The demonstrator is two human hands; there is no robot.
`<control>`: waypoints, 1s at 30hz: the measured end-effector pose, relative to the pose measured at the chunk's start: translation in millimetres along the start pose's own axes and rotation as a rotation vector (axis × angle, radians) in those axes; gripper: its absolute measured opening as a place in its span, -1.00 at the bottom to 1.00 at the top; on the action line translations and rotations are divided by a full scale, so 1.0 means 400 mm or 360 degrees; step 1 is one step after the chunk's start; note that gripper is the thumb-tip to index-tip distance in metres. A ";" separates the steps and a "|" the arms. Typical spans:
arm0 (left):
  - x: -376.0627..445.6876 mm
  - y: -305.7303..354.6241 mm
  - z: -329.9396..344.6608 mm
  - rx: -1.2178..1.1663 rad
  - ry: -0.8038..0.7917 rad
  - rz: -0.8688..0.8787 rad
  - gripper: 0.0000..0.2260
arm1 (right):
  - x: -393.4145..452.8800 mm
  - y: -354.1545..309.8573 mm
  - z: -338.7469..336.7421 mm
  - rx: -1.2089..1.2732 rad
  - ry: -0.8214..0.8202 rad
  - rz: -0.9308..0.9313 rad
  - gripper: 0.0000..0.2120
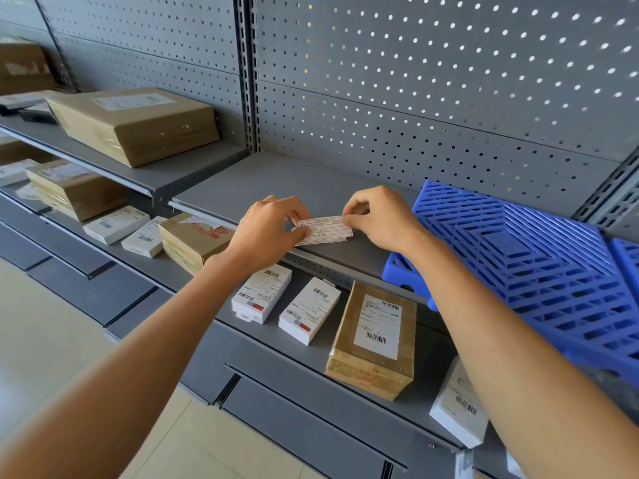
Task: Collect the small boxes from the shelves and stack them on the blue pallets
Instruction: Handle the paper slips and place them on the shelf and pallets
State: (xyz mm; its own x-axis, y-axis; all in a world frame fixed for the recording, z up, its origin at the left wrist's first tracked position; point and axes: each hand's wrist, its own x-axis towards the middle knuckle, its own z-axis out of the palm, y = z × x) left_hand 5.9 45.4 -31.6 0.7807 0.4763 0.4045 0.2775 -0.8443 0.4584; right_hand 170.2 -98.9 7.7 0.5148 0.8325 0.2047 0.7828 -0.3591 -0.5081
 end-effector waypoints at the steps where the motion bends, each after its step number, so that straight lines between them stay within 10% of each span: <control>1: 0.001 0.001 -0.001 -0.0035 0.0008 -0.0018 -0.86 | 0.000 0.000 -0.002 0.0032 0.0010 0.0017 -0.98; 30: 0.044 0.409 0.091 -0.0806 -0.0234 0.0381 -0.93 | -0.411 0.155 -0.283 0.0395 0.0655 0.0452 -0.92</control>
State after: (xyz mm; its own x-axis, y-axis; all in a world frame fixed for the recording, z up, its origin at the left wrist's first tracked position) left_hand 85.6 -93.3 21.9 0.8684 0.2170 0.4459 -0.1905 -0.6842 0.7040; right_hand 173.5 -305.9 37.4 0.8264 0.4663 0.3157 0.5134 -0.3935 -0.7626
